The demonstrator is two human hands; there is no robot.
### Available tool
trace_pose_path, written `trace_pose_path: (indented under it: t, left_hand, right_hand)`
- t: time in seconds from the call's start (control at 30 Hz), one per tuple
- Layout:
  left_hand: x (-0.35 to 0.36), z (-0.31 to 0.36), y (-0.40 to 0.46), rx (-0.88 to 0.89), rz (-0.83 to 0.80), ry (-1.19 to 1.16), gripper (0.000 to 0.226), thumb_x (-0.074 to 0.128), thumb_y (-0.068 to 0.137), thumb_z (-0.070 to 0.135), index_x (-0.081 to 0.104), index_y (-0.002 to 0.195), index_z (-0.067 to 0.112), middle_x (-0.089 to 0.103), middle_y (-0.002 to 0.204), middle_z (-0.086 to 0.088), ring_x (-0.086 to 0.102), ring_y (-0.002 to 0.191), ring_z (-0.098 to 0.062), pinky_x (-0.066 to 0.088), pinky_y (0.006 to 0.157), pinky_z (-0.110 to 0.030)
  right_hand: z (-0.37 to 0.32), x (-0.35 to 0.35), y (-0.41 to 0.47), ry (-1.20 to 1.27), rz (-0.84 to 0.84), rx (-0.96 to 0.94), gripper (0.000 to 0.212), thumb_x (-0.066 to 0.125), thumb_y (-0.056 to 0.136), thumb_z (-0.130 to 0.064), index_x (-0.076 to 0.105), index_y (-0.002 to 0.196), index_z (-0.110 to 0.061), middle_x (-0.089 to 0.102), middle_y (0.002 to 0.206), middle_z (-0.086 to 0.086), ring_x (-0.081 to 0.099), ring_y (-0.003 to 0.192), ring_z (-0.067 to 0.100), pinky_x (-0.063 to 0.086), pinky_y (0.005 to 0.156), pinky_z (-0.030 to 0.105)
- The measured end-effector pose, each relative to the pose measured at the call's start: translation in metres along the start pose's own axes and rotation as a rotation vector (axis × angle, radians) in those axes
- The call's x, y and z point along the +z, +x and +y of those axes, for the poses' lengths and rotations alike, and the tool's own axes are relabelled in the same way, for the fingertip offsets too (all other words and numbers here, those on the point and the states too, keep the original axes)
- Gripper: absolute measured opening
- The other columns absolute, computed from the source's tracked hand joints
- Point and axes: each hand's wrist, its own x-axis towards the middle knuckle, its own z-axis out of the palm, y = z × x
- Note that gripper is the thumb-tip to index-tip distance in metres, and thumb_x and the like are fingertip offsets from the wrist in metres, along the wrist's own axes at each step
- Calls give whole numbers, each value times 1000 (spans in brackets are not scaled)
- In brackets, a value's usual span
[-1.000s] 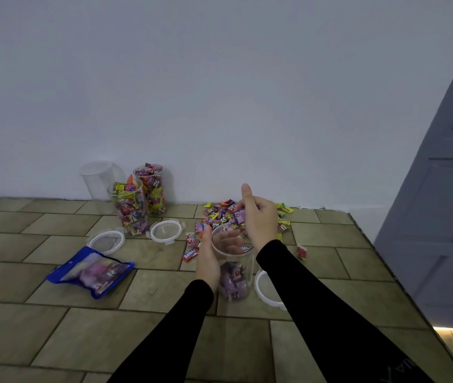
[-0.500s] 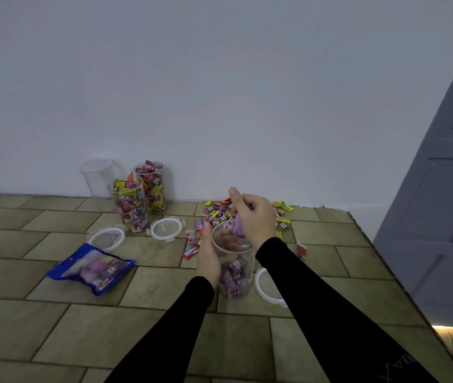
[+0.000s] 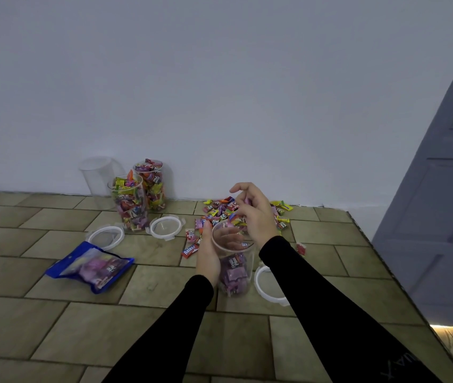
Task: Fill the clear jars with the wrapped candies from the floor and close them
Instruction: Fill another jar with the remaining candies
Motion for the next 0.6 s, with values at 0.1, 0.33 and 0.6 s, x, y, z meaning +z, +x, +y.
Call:
trace_pose_path:
  t: [0.1,0.33,0.6]
  left_hand:
    - [-1,-1,1,-2,2,-20,80,21,95,60,69,88,-4,71,71,-15,65,57,-23,56,63,-30]
    - [0,0,0,3,17,8,80,21,96,59,69,90,-5,71,75,-17,65,61,-26,55,67,-33]
    - [-3,-2,-2,-1,20,11,83,29,87,67,70,93,-5,71,85,-23,65,73,-31,53,76,-38]
  right_hand:
    - [-3,-1,-1,-24,-23,-31,49,45,70,24,59,92,-17,32,60,-8,33,56,6,36,63,14]
    - [-5,2,-2,-7,-74,-21,30,50,77,-1,61,100,-15,41,60,-11,40,60,7,36,62,16]
    - [-2,-1,0,5,-120,-16,31,52,75,-11,63,103,-20,44,63,-7,43,62,7,37,63,15]
